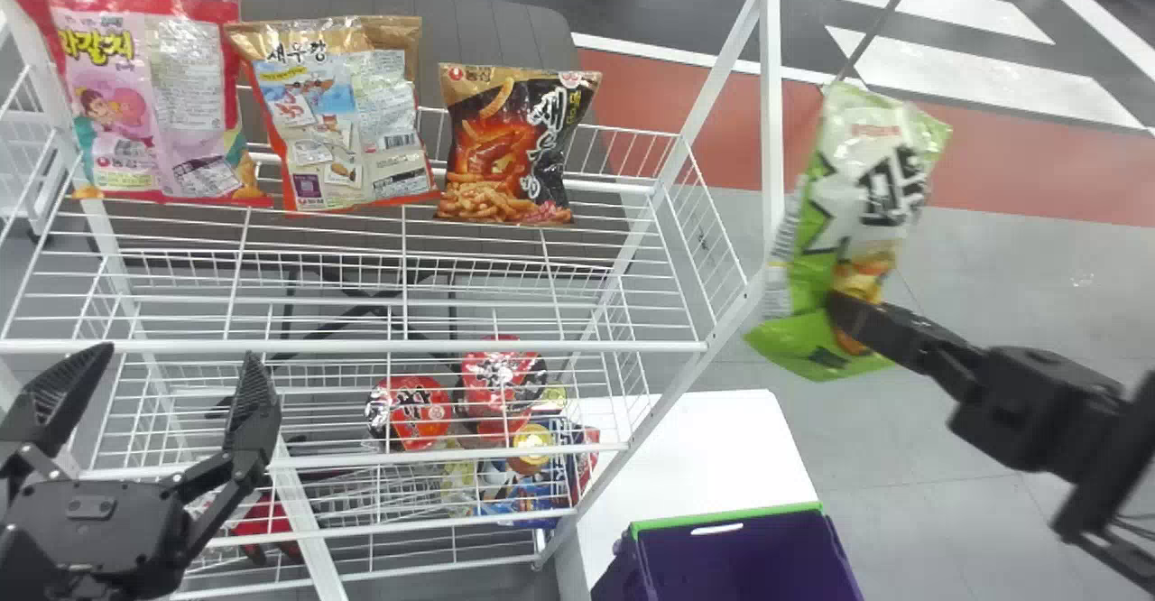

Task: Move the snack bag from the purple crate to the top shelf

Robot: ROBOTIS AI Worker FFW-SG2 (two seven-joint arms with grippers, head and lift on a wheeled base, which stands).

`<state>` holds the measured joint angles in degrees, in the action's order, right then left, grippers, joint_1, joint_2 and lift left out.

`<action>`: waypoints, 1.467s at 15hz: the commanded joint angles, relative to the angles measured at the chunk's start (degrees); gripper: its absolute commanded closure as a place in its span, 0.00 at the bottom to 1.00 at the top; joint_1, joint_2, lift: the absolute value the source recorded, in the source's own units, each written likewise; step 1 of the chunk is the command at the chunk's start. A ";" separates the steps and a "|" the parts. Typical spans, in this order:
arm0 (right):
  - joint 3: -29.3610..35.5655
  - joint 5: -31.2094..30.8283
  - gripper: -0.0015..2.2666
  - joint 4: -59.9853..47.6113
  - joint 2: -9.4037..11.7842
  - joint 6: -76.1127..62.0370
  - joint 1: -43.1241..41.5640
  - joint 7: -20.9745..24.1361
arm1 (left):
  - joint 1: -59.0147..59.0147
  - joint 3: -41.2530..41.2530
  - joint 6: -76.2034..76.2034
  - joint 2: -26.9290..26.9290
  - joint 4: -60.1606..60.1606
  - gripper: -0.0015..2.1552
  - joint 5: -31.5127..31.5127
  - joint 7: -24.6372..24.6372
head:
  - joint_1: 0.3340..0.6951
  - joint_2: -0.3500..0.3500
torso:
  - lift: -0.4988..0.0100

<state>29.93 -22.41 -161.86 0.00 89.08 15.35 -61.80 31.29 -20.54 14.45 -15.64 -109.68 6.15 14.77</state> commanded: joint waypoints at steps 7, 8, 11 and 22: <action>-26.16 -5.36 0.76 11.74 -0.05 1.00 -2.60 16.18 | -0.18 -0.03 0.00 -0.18 0.52 0.05 0.09 -0.01 | 1.00 0.22 | 0.98; -27.30 -4.75 0.76 13.67 -0.05 -2.11 -2.43 17.41 | -0.27 -0.11 0.00 -0.18 0.52 0.05 0.09 -0.01 | 1.00 0.24 | 0.98; -29.41 -1.06 0.76 18.77 -0.05 -17.58 -1.90 23.39 | -0.53 -0.11 0.00 -0.18 1.14 0.05 0.18 -0.01 | 1.00 0.28 | 0.98; -27.30 8.96 0.76 42.15 -0.05 -68.73 -0.76 41.50 | -0.53 0.24 0.18 -0.26 1.40 0.05 0.35 -0.01 | 1.00 0.37 | 0.98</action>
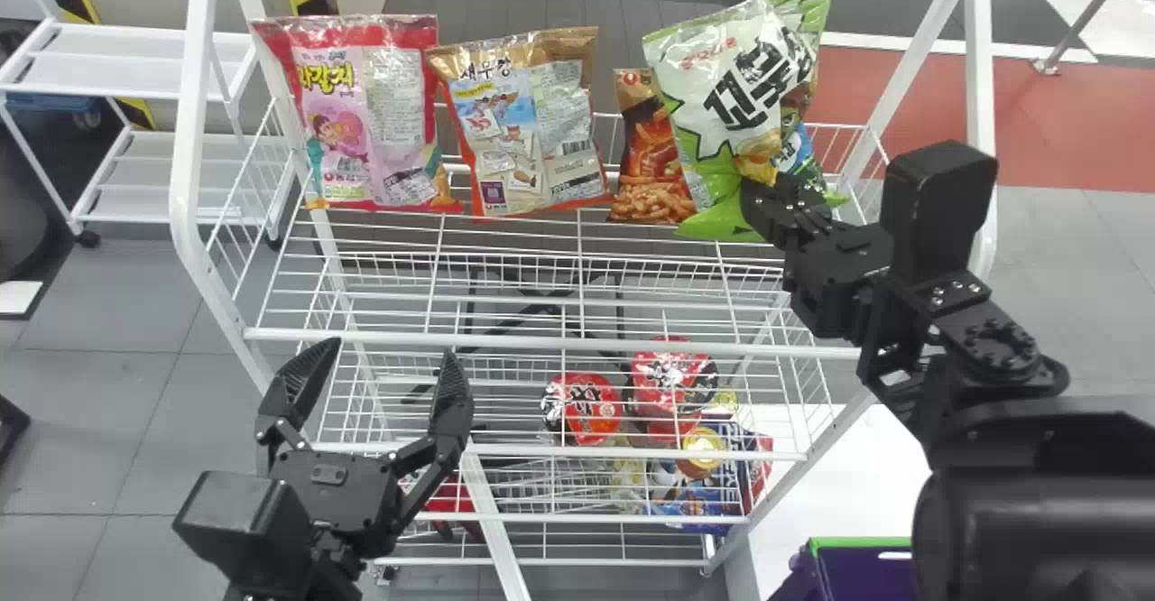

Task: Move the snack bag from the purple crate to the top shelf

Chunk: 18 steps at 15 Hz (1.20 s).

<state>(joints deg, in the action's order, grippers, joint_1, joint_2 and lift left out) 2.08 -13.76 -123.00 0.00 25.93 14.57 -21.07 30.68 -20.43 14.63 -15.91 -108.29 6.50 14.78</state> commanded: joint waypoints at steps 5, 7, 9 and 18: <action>3.46 2.51 0.76 12.53 -0.05 -19.99 -0.34 6.21 | 0.17 0.12 0.00 0.00 0.01 0.05 0.00 -0.01 | 1.00 0.34 | 0.98; 4.60 3.48 0.76 16.13 -0.05 -23.86 -0.78 8.59 | 0.17 0.04 0.00 0.09 0.19 0.05 -0.09 -0.01 | 1.00 0.32 | 0.98; 5.48 4.54 0.76 19.65 -0.05 -26.32 -2.01 9.11 | 0.17 -0.05 0.00 0.09 0.19 0.05 -0.09 -0.01 | 1.00 0.29 | 0.98; 7.15 6.12 0.76 33.97 -0.05 -34.75 -8.51 13.42 | 0.34 0.12 0.00 0.09 0.71 0.05 -0.09 0.07 | 1.00 0.24 | 0.98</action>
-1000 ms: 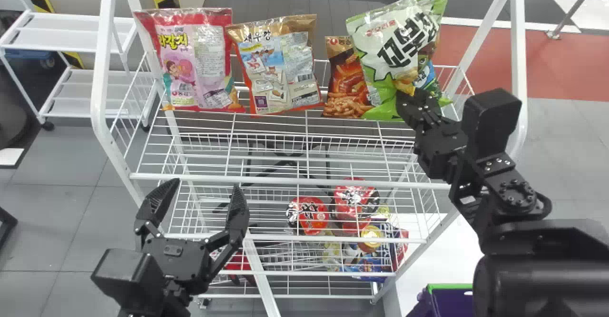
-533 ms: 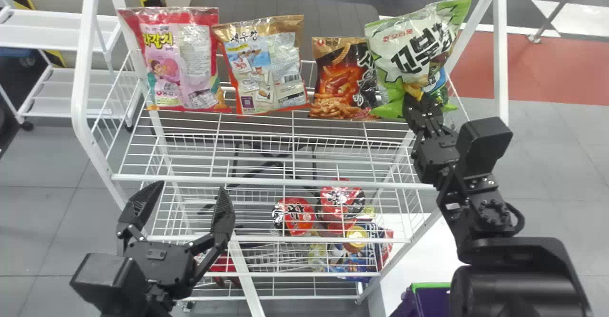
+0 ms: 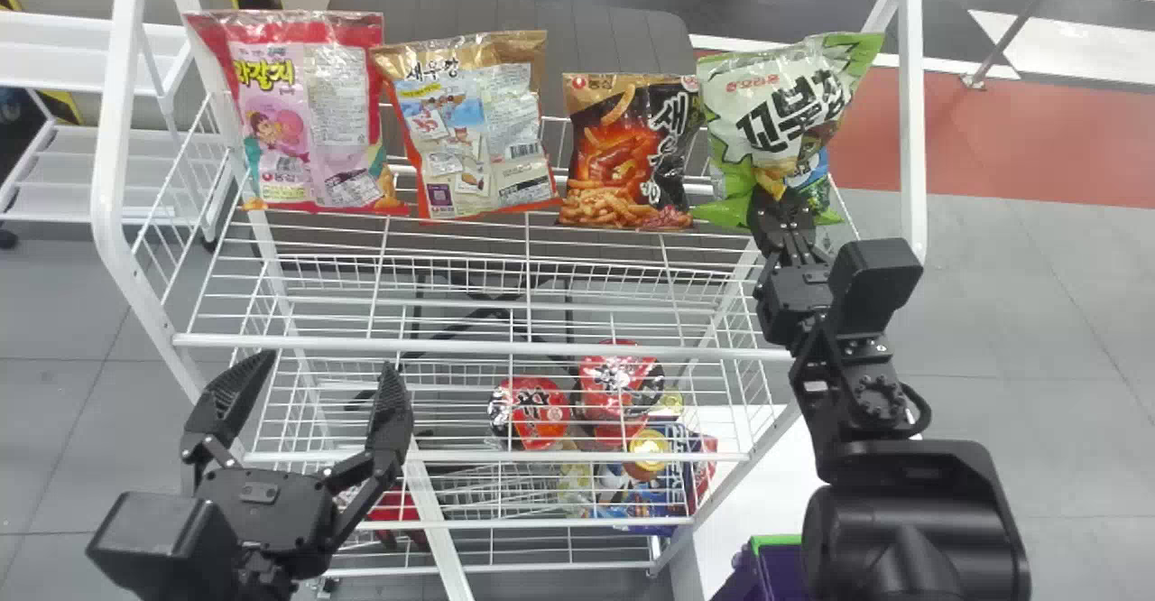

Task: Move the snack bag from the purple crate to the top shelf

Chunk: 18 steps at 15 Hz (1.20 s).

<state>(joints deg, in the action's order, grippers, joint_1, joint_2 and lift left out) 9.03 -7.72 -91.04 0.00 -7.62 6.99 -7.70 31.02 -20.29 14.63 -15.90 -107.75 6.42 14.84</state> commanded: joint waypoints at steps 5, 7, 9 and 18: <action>1.17 0.34 0.76 6.93 -0.05 -4.90 -2.59 2.25 | -0.43 -0.37 0.00 0.43 0.79 0.05 -0.09 -0.07 | 1.00 0.22 | 0.98; 1.43 0.86 0.76 7.90 -0.05 -5.07 -3.21 3.04 | -0.43 -0.37 0.00 0.35 0.88 0.05 -0.09 -0.07 | 1.00 0.21 | 0.98; 1.26 1.13 0.76 8.60 -0.05 -5.07 -3.47 3.31 | -0.52 -0.37 0.00 0.35 0.97 0.05 -0.09 -0.07 | 1.00 0.20 | 0.98; -1.65 1.74 0.76 13.87 -0.05 -5.42 -6.99 6.21 | -0.17 -0.37 1.41 -0.27 0.88 0.05 -0.09 0.28 | 1.00 0.22 | 0.98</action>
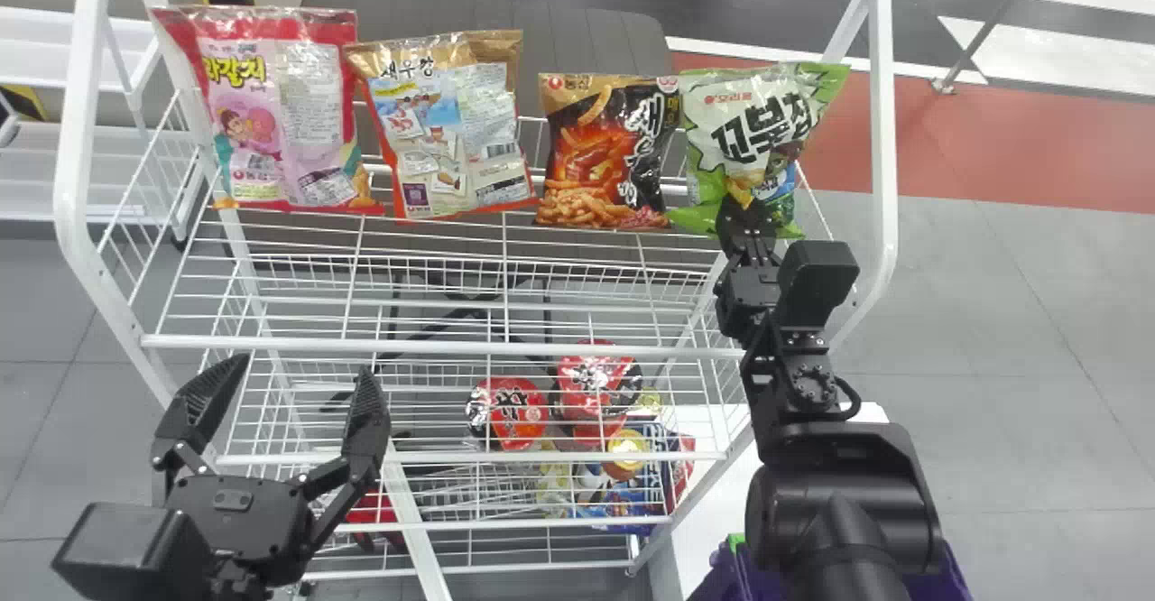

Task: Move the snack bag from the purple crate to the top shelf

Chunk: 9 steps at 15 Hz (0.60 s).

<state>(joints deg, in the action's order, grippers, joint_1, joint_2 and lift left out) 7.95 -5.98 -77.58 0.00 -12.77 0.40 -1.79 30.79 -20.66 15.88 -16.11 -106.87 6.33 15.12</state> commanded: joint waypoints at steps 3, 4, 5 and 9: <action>-1.54 0.01 0.76 1.37 -0.05 -0.27 -1.63 2.06 | 0.06 0.09 0.50 -0.33 -0.01 0.05 0.27 0.00 | 1.00 0.24 | 0.98; -1.98 -0.35 0.76 1.99 -0.05 -0.63 -2.16 3.37 | 0.06 0.09 0.50 -0.41 -0.01 0.05 0.35 0.00 | 1.00 0.24 | 0.98; -2.07 -0.35 0.76 2.78 -0.05 -1.15 -2.51 3.46 | -0.02 0.09 0.50 -0.41 -0.01 0.05 0.35 0.00 | 1.00 0.25 | 0.98; -2.07 -0.78 0.76 6.38 -0.05 -2.56 -4.54 4.96 | -0.02 0.27 0.68 -0.41 0.08 0.05 0.62 0.00 | 1.00 0.25 | 0.98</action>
<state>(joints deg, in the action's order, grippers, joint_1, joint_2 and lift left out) 5.89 -6.76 -72.25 0.00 -14.87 -3.51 3.06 30.77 -20.43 16.56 -16.52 -106.84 6.83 15.12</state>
